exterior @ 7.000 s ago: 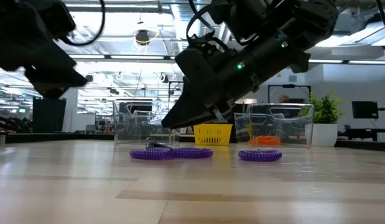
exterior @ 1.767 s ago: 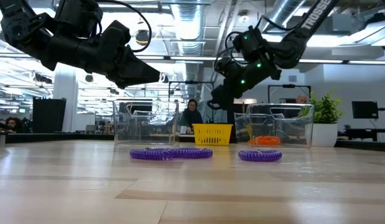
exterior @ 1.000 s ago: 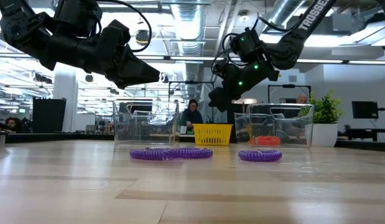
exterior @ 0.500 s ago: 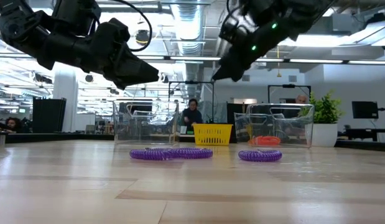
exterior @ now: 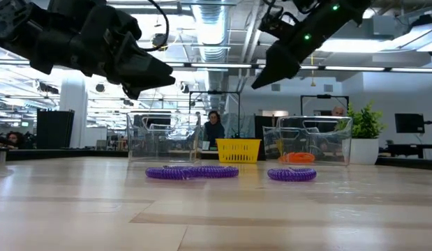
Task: Sort spring keychains
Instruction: Put the right purple spring keychain into the left transparent bin
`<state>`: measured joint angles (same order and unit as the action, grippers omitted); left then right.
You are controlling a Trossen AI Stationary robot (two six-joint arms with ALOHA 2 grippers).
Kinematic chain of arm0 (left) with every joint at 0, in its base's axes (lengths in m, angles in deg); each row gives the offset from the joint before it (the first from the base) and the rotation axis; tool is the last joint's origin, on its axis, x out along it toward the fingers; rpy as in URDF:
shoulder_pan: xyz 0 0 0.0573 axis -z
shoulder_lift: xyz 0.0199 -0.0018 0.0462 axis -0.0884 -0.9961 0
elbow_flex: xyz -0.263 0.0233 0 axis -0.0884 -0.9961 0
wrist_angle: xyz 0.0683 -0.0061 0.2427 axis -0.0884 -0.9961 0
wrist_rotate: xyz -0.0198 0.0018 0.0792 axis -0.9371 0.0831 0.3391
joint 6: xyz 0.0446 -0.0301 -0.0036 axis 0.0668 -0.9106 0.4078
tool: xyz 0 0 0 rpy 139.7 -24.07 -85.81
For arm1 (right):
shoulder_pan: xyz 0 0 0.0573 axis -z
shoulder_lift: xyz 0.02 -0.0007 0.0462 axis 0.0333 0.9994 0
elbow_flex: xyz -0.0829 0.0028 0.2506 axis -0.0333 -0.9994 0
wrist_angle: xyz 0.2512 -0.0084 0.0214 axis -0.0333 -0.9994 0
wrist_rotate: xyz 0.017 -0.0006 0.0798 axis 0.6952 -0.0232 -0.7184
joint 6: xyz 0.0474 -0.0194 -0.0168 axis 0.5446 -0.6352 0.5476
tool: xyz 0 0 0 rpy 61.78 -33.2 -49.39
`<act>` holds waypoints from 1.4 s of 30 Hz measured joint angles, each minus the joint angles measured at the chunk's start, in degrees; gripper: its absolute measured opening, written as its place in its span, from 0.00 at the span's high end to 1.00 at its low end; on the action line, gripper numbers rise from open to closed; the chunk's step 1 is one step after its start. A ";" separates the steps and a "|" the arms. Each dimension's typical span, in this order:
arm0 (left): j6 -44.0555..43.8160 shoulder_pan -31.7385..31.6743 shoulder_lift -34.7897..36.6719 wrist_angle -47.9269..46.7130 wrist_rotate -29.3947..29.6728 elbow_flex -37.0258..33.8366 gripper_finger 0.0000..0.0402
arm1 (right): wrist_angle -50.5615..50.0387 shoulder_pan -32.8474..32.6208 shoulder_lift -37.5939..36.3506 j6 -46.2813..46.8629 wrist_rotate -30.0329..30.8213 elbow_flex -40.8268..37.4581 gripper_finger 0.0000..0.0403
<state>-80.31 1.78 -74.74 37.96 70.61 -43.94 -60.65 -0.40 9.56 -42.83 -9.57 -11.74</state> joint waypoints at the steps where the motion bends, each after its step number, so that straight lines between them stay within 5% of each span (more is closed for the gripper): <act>1: -0.54 0.66 0.00 0.06 0.73 0.00 0.63 | -1.32 -0.63 0.00 1.18 0.01 0.00 0.71; 8: -2.57 5.55 -0.82 0.96 4.14 0.19 0.63 | -3.66 -7.22 0.01 7.81 4.62 -2.30 0.71; 14: -2.25 8.22 -9.15 2.77 4.68 6.00 0.63 | -8.61 -14.04 0.02 15.10 10.43 -3.34 0.71; 27: -3.98 8.55 -28.72 2.75 -0.57 18.91 0.63 | -10.84 -29.15 7.00 27.48 4.44 -3.30 0.71; 42: -8.62 8.84 -29.94 3.23 -0.80 19.87 0.63 | -1.67 -30.55 20.67 34.36 -0.85 -3.13 0.71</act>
<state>-88.93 10.62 -104.69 41.19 69.81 -24.07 -62.33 -30.95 30.23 -8.48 -10.42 -14.87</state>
